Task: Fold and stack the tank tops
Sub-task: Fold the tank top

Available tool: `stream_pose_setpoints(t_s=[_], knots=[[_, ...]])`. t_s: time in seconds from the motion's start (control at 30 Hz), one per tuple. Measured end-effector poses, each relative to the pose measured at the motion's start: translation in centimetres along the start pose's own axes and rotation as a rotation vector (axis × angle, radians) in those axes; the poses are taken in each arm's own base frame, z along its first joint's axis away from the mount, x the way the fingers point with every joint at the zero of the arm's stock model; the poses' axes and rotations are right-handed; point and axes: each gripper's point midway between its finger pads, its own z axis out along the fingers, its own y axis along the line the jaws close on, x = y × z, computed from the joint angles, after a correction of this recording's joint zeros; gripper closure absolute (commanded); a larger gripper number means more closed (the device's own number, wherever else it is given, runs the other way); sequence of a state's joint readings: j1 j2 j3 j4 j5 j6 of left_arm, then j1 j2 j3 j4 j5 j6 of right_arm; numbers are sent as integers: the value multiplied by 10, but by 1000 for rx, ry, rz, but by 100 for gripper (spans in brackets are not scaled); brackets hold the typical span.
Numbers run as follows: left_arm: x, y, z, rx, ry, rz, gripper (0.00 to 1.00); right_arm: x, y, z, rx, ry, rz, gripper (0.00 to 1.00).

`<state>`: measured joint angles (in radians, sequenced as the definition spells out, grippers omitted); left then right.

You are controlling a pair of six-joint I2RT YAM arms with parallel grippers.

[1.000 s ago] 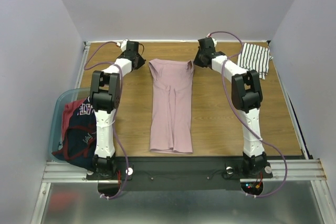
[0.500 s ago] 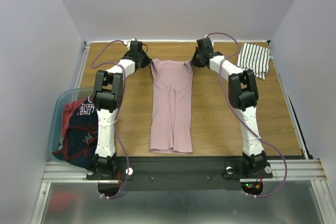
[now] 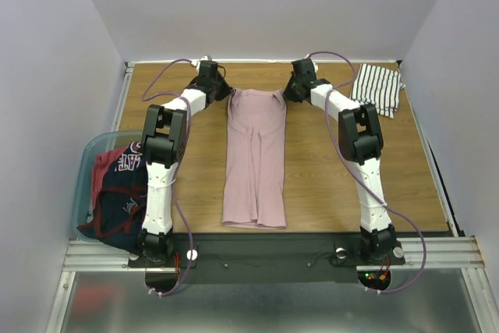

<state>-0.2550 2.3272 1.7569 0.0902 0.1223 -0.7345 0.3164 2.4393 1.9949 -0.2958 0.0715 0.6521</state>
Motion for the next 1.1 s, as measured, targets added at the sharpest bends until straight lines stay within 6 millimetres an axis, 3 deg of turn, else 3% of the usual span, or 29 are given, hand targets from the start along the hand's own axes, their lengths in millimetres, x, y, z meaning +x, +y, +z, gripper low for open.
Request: stream_pose_setpoints(t_s=[0.27, 0.5, 0.63, 0.93, 1.1], knots=[[5, -19, -1, 42, -8, 1, 89, -2, -5, -12, 15, -23, 9, 81], [2, -31, -8, 75, -25, -4, 91, -22, 7, -39, -18, -73, 14, 81], [2, -33, -8, 84, -27, -7, 91, -30, 17, -45, -55, -92, 16, 81], [5, -36, -4, 103, -14, -9, 91, -18, 33, -45, -138, -38, 11, 81], [22, -27, 8, 95, 22, -17, 91, 5, 27, -29, -144, 26, 19, 81]])
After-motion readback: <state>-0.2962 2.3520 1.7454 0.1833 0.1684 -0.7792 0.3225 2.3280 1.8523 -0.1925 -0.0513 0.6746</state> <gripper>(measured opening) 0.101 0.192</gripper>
